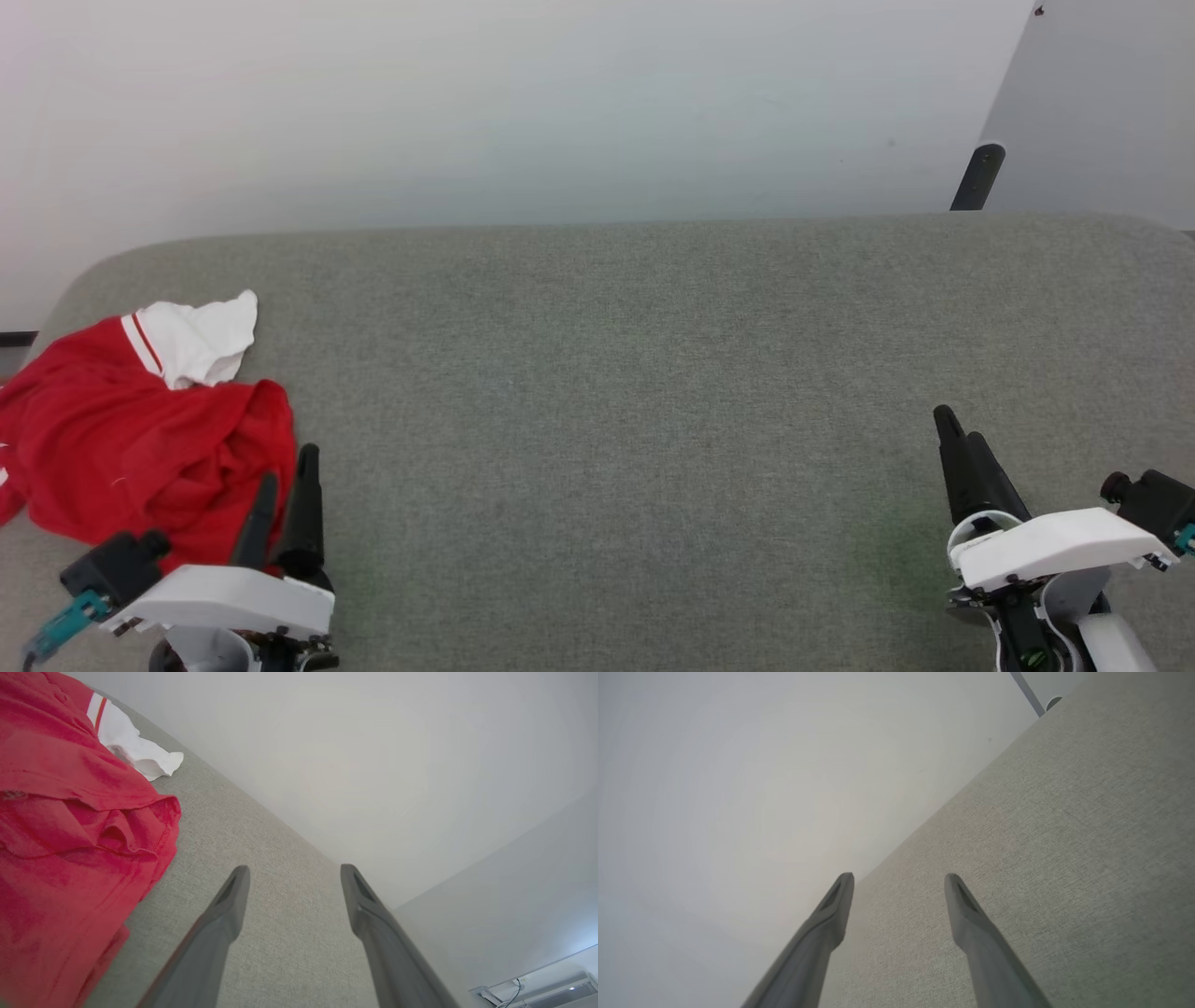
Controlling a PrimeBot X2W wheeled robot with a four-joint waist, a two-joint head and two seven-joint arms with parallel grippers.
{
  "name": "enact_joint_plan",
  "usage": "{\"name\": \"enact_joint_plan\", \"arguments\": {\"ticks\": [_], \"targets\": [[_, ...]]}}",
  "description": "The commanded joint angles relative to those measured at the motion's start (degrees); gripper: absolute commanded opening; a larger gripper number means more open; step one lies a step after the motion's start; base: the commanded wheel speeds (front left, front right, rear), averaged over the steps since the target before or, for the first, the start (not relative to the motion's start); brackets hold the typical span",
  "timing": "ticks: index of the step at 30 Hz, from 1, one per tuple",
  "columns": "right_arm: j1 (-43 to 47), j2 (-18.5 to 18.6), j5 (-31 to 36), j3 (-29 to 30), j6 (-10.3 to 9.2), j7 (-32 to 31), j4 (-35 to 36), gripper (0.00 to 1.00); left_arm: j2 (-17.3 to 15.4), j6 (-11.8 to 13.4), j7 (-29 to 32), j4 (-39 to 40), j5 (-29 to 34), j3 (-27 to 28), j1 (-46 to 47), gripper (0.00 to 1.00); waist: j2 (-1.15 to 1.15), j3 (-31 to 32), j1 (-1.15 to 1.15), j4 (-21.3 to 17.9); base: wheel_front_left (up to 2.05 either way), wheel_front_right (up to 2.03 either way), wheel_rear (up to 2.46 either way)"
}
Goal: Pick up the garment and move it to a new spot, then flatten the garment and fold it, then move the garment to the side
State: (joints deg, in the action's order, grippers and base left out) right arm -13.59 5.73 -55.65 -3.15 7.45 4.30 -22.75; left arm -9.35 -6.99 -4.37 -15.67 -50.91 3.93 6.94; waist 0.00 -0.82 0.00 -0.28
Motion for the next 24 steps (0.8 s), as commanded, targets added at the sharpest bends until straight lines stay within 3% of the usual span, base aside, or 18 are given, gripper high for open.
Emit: {"name": "enact_joint_plan", "arguments": {"ticks": [1,14,24], "targets": [[-1.5,0.1,2.0,-0.1,0.03,0.5,0.2,1.00,-0.6,-0.1,-0.5,0.6,1.8,-0.1,1.5,1.00,0.00,0.0,0.00,0.0,0.00,0.00,0.00],[-2.3,-1.2,21.7,2.0,0.03,2.2,-0.4,1.00,-2.3,0.0,-2.7,-0.3,14.6,-1.2,1.2,1.00,0.00,0.0,0.00,-0.4,0.00,0.00,0.00],[-2.8,-2.1,32.1,3.0,0.03,3.5,-0.1,1.00,-3.1,0.1,-4.3,-0.1,22.0,-1.8,0.9,1.00,0.00,0.0,0.00,-0.6,0.00,0.00,0.00]]}}
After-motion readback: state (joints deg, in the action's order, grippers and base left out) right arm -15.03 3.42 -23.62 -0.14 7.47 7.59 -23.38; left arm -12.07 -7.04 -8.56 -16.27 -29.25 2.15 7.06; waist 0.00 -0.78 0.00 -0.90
